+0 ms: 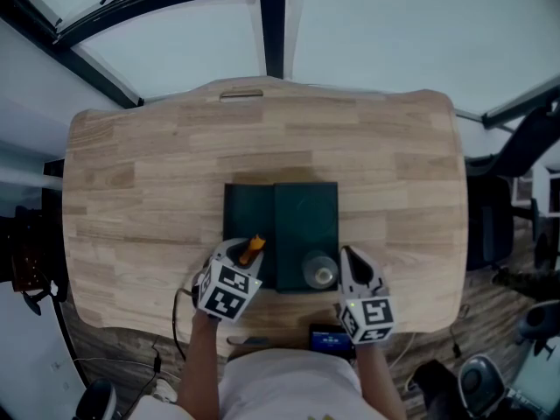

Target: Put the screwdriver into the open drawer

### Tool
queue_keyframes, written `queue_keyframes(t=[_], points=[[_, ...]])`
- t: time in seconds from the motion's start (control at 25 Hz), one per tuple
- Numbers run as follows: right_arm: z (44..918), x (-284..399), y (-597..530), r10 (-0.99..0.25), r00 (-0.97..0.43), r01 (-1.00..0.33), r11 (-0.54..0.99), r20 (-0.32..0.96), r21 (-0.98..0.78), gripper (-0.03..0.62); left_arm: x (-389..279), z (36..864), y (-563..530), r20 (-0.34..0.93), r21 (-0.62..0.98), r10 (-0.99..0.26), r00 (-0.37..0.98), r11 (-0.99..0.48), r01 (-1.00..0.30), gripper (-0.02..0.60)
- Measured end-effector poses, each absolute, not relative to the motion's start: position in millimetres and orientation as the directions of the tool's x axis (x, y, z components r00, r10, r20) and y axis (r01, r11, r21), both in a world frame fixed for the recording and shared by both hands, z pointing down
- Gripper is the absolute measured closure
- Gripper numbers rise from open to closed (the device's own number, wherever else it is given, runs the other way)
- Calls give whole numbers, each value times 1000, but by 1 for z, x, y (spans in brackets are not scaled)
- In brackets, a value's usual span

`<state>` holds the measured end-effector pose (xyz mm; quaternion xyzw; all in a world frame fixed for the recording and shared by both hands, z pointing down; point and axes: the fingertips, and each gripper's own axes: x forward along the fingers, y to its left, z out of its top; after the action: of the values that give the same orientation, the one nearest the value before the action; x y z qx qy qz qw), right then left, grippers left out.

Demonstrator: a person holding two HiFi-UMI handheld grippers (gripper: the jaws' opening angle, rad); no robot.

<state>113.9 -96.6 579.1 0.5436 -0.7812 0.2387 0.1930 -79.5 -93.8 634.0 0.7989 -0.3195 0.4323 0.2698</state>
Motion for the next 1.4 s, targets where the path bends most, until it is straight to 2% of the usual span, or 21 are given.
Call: queue_keyframes(t=[0.84,1.4], points=[[586,119,-99,-751,-325,-945,282,575,-165,597,-77,654,-94,920,201,-140,366,-632,-748,469],[588,121,-98,-748,-329,-944,284,576,-170,598,-80,664,-89,966,143,-65,250,-673,-726,469]])
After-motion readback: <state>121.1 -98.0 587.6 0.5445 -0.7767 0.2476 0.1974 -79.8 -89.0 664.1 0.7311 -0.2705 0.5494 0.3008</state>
